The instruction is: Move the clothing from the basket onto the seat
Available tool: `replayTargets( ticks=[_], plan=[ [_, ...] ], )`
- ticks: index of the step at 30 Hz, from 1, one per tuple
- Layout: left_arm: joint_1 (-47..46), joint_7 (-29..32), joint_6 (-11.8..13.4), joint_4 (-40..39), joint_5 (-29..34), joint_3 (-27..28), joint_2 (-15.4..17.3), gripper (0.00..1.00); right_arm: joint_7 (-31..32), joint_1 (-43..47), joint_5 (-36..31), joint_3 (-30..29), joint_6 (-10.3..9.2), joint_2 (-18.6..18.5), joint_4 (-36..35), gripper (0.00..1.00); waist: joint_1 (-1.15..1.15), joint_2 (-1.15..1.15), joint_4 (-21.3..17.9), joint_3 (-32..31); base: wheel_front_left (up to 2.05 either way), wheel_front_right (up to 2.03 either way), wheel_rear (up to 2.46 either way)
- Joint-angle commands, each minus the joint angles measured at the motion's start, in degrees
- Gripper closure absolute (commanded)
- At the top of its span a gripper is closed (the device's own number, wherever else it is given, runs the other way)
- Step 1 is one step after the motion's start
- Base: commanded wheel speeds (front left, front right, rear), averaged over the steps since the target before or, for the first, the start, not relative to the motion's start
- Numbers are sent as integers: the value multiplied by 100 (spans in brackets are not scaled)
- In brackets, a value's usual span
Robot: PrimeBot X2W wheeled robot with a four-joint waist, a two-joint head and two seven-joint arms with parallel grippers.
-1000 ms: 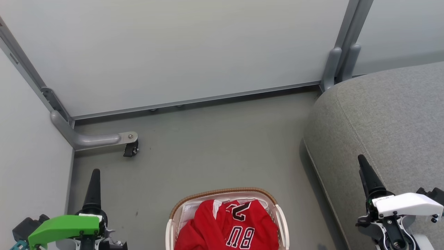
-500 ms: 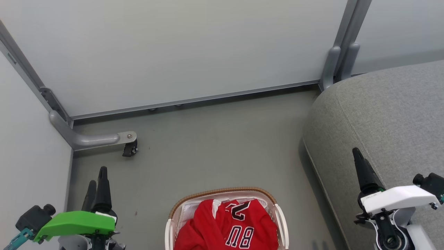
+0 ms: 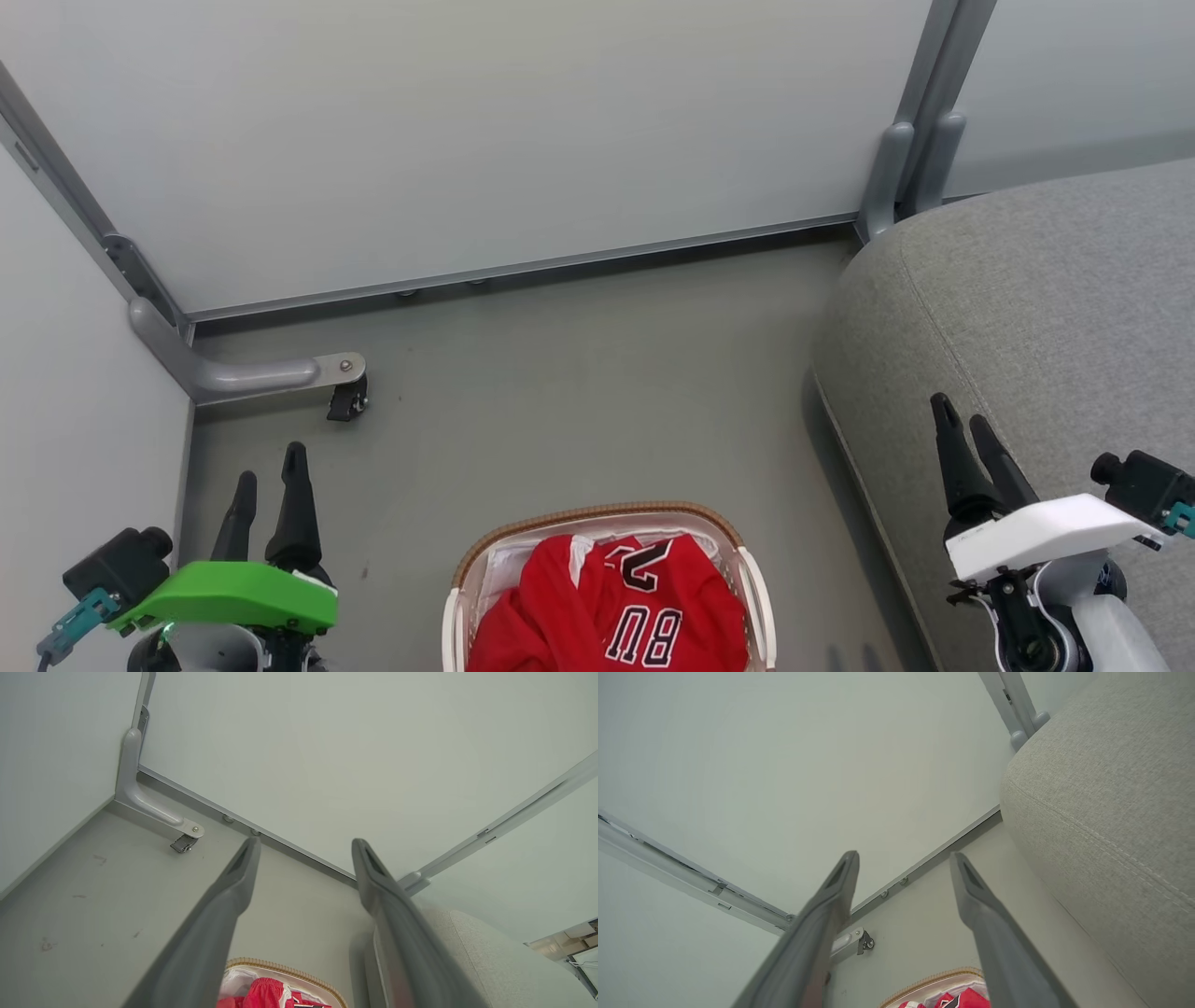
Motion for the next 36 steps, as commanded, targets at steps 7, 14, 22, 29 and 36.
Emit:
replayTargets(
  ticks=[7, 14, 22, 29, 36],
  plan=[
    [-107, -166, 80, -94, 657, -144, 142, 0, -169, -154, -628, 102, 2, -83, -119, 0, 0, 0, -25, 10, 0, 0, 0],
    [-103, -282, 141, -120, 1097, -223, 168, 0, -283, -166, -1089, 161, 2, -103, -146, 0, 0, 0, -48, 14, 0, 0, 0],
    [-75, -404, 233, -166, 1588, -221, 151, 0, -410, -169, -1579, 219, 2, -119, -162, 0, 0, 0, -67, 22, 0, 0, 0],
    [-8, -503, 296, -171, 1961, -143, 122, 0, -507, -158, -1987, 182, 3, -117, -87, 0, 0, 0, -73, 26, 0, 0, 0],
    [74, -599, 296, -180, 2348, -74, 83, 0, -600, -158, -2362, 232, 3, -103, -51, 0, 0, 0, -89, 38, 0, 0, 0]
  ],
)
